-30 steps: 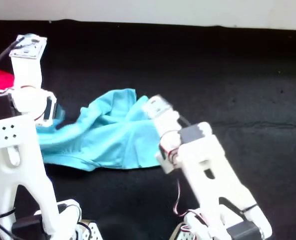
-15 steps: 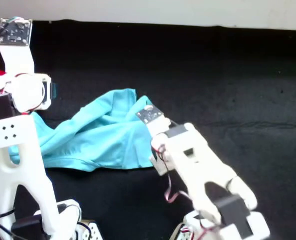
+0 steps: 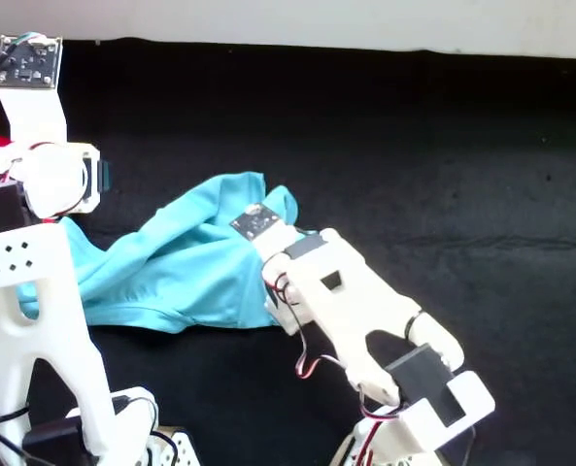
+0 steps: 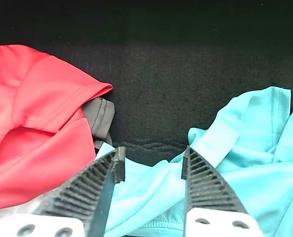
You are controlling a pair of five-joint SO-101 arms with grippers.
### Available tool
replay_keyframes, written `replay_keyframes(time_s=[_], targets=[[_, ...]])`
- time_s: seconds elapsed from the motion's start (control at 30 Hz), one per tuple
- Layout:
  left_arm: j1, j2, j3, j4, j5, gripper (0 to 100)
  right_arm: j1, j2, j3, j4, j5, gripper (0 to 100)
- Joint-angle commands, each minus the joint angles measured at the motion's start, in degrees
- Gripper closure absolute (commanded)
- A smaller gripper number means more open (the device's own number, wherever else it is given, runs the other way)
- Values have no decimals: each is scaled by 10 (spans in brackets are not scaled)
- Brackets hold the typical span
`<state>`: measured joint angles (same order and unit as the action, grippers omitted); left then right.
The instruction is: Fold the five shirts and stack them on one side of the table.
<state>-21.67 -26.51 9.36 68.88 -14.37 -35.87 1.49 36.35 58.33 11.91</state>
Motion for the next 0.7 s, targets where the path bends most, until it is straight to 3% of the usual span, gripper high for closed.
replay_keyframes(time_s=[0.0,0.03,0.13,0.3,0.43,0.67], targets=[[-1,-6,3,-11,5,802,-7,7,-16,-11,-3,955],[0,-6,15,-16,4,801,0,4,-16,-10,-3,998],[6,11,79,-75,2,801,29,-20,-15,1,-3,992],[42,123,93,-122,5,804,140,-138,-16,82,9,993],[104,220,-26,-66,35,804,273,-273,-16,145,96,993],[234,421,-370,58,87,801,475,-434,-16,149,216,993]])
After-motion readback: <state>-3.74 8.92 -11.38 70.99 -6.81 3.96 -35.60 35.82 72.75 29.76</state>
